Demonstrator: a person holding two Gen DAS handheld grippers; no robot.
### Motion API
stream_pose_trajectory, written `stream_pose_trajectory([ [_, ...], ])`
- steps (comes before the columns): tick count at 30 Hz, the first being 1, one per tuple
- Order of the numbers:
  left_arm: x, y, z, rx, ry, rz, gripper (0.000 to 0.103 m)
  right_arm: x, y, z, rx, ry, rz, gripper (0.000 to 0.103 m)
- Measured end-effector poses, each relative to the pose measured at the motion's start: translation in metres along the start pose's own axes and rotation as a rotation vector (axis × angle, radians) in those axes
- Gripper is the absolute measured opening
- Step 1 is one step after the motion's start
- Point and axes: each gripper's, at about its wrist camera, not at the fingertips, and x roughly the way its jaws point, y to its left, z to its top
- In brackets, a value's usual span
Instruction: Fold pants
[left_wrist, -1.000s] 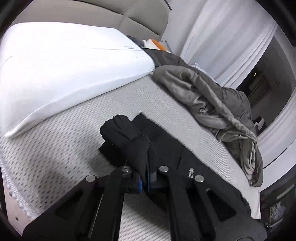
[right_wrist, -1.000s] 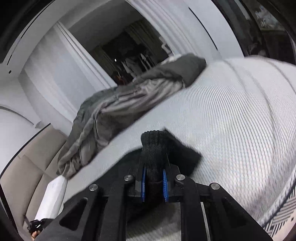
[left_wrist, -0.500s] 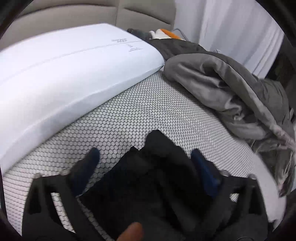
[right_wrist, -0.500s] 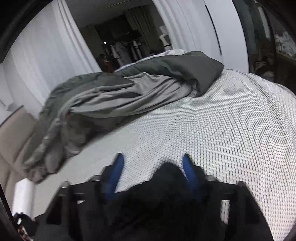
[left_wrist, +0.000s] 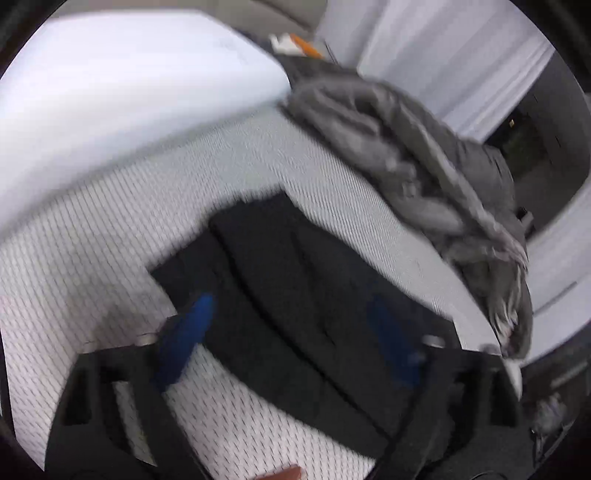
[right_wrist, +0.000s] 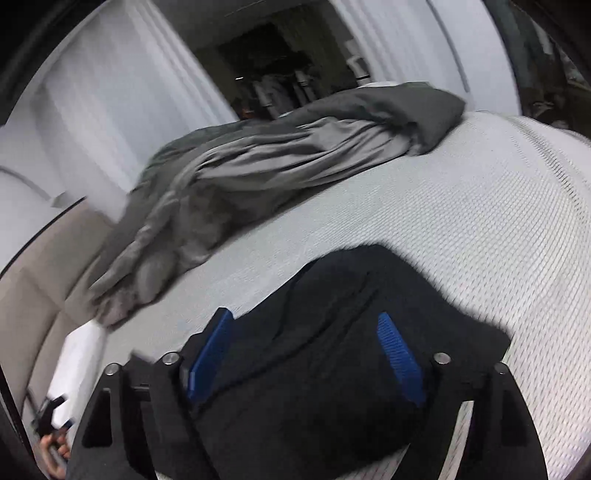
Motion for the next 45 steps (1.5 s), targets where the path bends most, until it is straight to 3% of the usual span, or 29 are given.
stream_pose_trajectory([
  [4,0.031,0.001,-0.022,-0.054,0.082,-0.095,0.068,-0.012,0.01,-0.031,-0.004,0.025,0.099,0.084],
  [9,0.075,-0.004,-0.027,-0.078,0.107,-0.052,0.057,-0.015,0.014,-0.043,-0.062,0.026,0.114,0.084],
  [10,0.081,-0.005,-0.027,-0.077,0.106,-0.049,0.051,-0.015,0.012,-0.042,-0.057,0.011,0.124,0.084],
  [11,0.087,-0.008,-0.028,-0.057,0.105,-0.034,0.032,-0.016,0.007,-0.042,-0.038,-0.008,0.146,0.084],
  [12,0.091,-0.01,-0.032,-0.034,0.1,-0.016,0.005,-0.016,0.001,-0.043,0.0,-0.016,0.18,0.084],
  [13,0.091,-0.011,-0.034,-0.018,0.084,0.016,0.0,-0.015,-0.006,-0.042,0.03,-0.008,0.203,0.084],
  [18,0.049,-0.001,-0.036,-0.011,-0.006,0.009,0.0,-0.016,-0.024,-0.038,0.094,-0.027,0.198,0.084],
  [21,0.023,0.012,-0.038,0.023,-0.065,0.096,0.001,-0.017,-0.027,-0.041,0.091,-0.013,0.219,0.084],
  [23,0.027,0.029,-0.039,-0.021,-0.033,0.135,0.003,-0.016,-0.029,-0.046,0.095,0.005,0.223,0.084],
  [26,0.017,0.042,-0.043,-0.069,-0.012,0.111,0.004,-0.014,-0.029,-0.047,0.096,0.028,0.231,0.084],
  [28,0.005,0.041,-0.043,-0.071,-0.023,0.095,0.009,-0.015,-0.028,-0.047,0.086,0.028,0.217,0.084],
  [30,-0.009,0.04,-0.044,-0.08,-0.041,0.06,0.036,-0.017,-0.031,-0.047,0.094,0.027,0.211,0.085],
  [32,-0.013,0.035,-0.047,-0.088,-0.037,0.023,0.047,-0.019,-0.035,-0.047,0.109,0.024,0.21,0.085],
  [35,-0.005,0.031,-0.05,-0.104,0.005,0.017,0.049,-0.019,-0.038,-0.046,0.148,0.023,0.253,0.086],
  [38,0.022,0.037,-0.058,-0.185,0.163,0.004,0.05,-0.018,-0.039,-0.046,0.157,0.026,0.255,0.086],
  [39,0.024,0.039,-0.061,-0.202,0.178,-0.01,0.05,-0.018,-0.04,-0.046,0.164,0.028,0.255,0.086],
  [42,0.025,0.032,-0.061,-0.159,0.17,-0.006,0.052,-0.016,-0.043,-0.044,0.19,0.035,0.256,0.086],
  [45,0.038,0.034,-0.056,-0.201,0.141,-0.043,0.053,-0.017,-0.043,-0.044,0.18,0.029,0.249,0.086],
])
